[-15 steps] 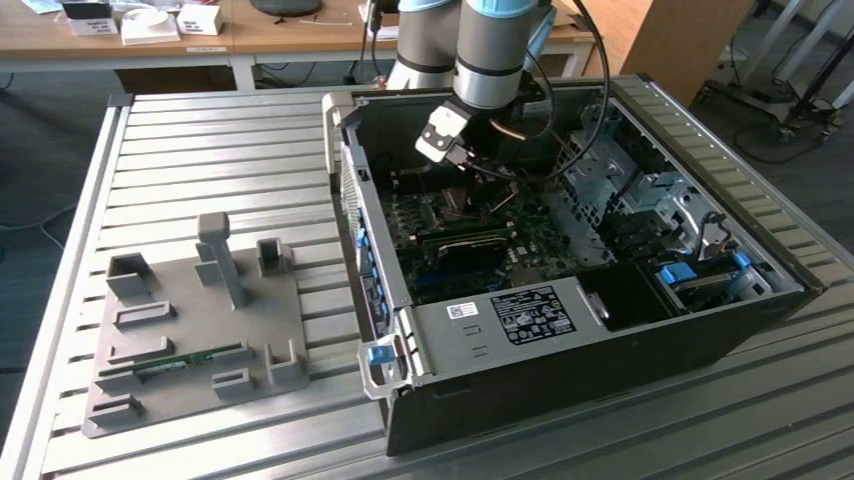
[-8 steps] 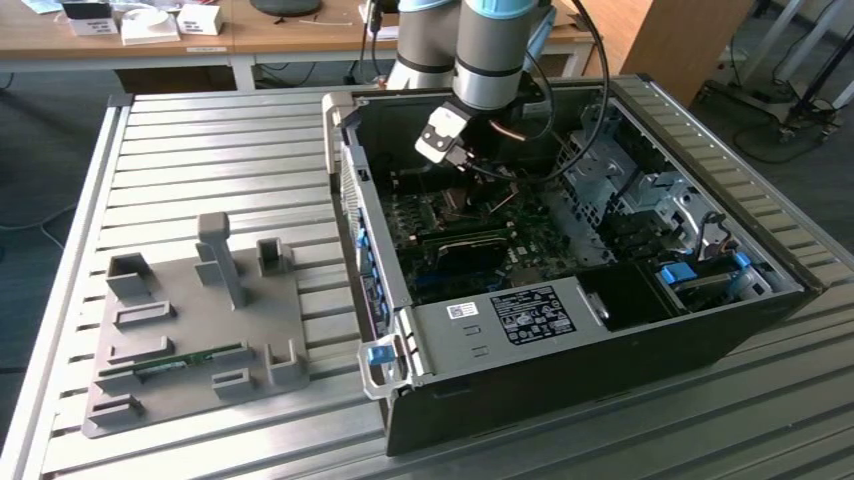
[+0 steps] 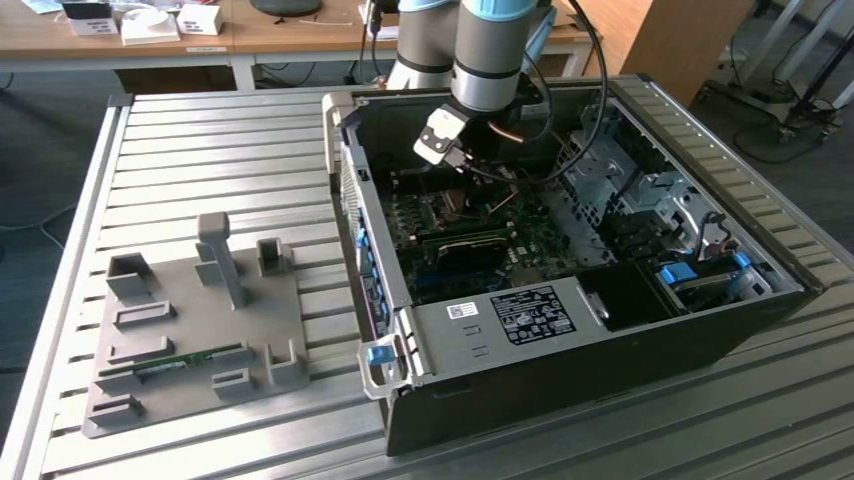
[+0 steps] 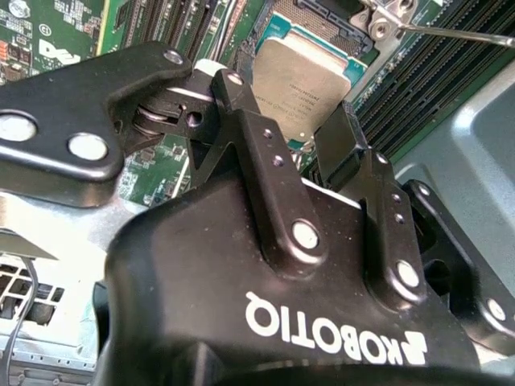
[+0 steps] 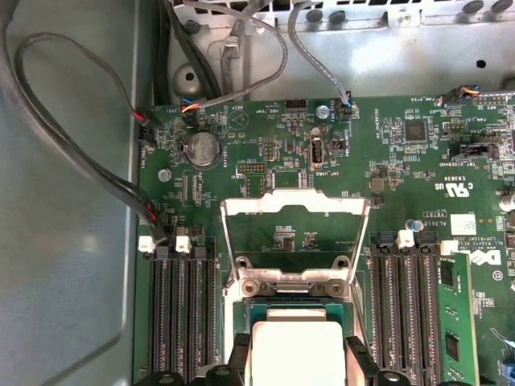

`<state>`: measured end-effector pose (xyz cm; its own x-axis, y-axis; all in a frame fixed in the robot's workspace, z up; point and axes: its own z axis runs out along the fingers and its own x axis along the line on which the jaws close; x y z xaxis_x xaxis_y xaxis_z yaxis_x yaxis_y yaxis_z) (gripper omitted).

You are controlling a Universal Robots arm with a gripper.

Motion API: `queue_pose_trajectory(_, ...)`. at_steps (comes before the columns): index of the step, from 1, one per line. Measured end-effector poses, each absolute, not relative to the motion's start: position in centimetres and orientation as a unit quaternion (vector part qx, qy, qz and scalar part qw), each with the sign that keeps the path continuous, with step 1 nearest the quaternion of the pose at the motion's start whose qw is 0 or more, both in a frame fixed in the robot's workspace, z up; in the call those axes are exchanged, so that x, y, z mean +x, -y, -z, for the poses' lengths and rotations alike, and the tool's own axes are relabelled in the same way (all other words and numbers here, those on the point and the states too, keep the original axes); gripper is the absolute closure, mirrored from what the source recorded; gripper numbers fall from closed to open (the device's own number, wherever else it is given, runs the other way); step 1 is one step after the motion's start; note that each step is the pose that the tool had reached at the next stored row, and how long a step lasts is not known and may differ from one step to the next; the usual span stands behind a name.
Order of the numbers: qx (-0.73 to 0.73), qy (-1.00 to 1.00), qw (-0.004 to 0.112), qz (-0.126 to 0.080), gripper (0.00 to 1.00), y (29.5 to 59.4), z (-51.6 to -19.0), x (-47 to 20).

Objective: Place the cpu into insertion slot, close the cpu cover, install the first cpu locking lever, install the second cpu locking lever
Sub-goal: 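Place the cpu into insertion slot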

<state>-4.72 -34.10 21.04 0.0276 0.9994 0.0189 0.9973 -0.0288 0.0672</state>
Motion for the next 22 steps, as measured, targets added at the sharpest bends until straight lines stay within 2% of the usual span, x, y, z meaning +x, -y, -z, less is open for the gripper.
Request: queue_pose_trajectory(22,0.717,-0.697,0.016,-0.032,0.46,34.1,-20.0,-5.0)
